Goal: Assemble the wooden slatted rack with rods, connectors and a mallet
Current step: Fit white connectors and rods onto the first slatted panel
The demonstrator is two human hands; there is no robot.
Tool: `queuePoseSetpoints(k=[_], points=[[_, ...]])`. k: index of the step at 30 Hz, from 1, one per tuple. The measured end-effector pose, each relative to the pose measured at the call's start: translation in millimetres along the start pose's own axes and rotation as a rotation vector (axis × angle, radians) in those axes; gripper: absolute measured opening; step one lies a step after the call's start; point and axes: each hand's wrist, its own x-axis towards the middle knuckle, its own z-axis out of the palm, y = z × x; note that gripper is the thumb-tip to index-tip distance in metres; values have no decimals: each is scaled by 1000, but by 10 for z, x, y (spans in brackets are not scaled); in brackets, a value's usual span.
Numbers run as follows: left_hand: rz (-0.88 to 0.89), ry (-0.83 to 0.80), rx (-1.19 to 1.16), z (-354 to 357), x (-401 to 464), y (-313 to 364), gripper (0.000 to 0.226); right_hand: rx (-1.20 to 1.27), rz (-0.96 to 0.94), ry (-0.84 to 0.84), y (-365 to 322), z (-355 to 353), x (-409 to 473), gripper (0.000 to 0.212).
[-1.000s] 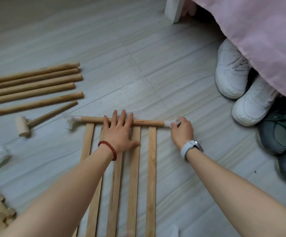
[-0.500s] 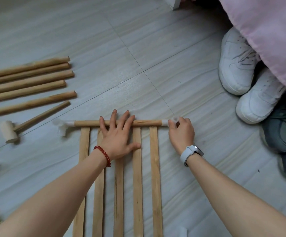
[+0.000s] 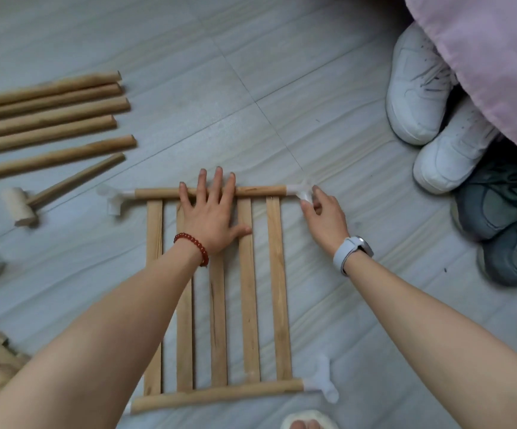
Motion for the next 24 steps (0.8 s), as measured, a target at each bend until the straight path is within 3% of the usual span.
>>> queuePoseSetpoints(k=[2,6,10,12,15,17,19,22,24], points=[[-81,72,-126,29,-208,71,99,33,40,11,150,-61,-283,36],[-337,219,-387,259,-1053,41,72,-55,178,-17,668,-101,-1051,24],[-724,281,-435,516,-1927,-333,55,-237,378,-230,984,-77,-1733,35],[-922,244,-467,539,-2226,-494,56,-256,391,-325,1000,-17,-1925,47],[-1151,35,-591,583,-2489,-707,58,-185,419,-357,931,73,-2035,54],[-1189,-122,-759,608,-2629,-750,52,-84,476,-331,911,114,-2082,50],[-1186,-149,-877,620,-2706,-711,37,-39,491,-273,913,142,-2089,41],[-1173,21,-889,554,-2672,-620,19,-73,399,-125,805,177,-2005,21],[-1126,124,-891,495,-2567,-573,24,-28,331,-1,668,187,-1876,24]])
